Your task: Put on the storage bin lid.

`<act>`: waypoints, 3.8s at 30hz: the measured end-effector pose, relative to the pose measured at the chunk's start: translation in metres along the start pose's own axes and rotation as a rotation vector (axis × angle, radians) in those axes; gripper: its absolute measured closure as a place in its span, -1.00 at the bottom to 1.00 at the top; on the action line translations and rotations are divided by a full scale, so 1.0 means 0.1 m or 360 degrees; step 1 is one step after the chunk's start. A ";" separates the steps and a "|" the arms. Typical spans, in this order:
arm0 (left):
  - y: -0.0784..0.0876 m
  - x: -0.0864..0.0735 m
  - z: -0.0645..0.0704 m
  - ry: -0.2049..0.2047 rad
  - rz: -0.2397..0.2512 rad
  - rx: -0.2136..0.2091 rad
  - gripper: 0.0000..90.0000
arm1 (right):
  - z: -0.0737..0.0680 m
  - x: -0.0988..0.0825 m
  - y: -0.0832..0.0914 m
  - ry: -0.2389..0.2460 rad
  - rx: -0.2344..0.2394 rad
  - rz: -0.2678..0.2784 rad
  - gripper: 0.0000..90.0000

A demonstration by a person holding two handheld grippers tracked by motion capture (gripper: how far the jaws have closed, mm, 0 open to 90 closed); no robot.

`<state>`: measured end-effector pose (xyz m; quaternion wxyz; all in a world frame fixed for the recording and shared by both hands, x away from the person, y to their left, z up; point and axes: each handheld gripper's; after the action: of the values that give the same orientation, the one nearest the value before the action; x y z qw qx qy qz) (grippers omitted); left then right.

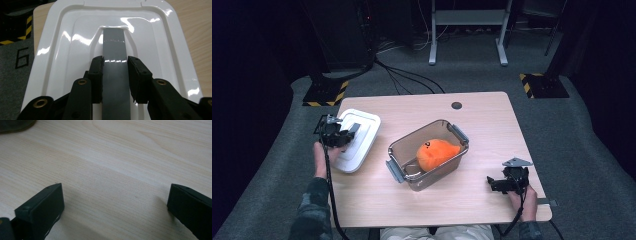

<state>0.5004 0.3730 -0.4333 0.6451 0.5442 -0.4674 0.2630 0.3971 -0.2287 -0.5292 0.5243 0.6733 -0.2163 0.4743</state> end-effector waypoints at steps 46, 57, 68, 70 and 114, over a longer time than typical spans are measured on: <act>0.38 0.69 0.63 -0.0232 0.0144 -0.0276 0.48 | 0.00 0.00 0.00 0.0000 -0.0001 0.0000 -1.00; 0.37 0.78 0.88 -0.0278 0.0158 -0.0368 0.48 | 0.00 0.00 0.00 -0.0001 -0.0001 0.0000 -1.00; 0.34 0.84 1.10 -0.0324 0.0165 -0.0433 0.48 | 0.00 0.00 0.00 -0.0001 -0.0001 0.0000 -1.00; 0.34 0.86 1.14 -0.0346 0.0155 -0.0448 0.48 | 0.00 0.00 0.00 -0.0001 -0.0001 0.0000 -1.00; 0.16 0.97 1.88 -0.0492 0.0122 -0.0755 0.48 | 0.00 0.00 -0.01 0.0000 0.0005 0.0002 -0.99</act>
<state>0.4683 0.1824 -0.3452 0.6651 0.3937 -0.6290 0.0843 0.3978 -0.2287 -0.5291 0.5228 0.6741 -0.2161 0.4750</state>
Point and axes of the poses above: each handheld gripper's, and its own axes: y roughly backward along the jaws, x roughly out of its top, z roughly to its right, and after that the axes turned 14 degrees about z, right-handed
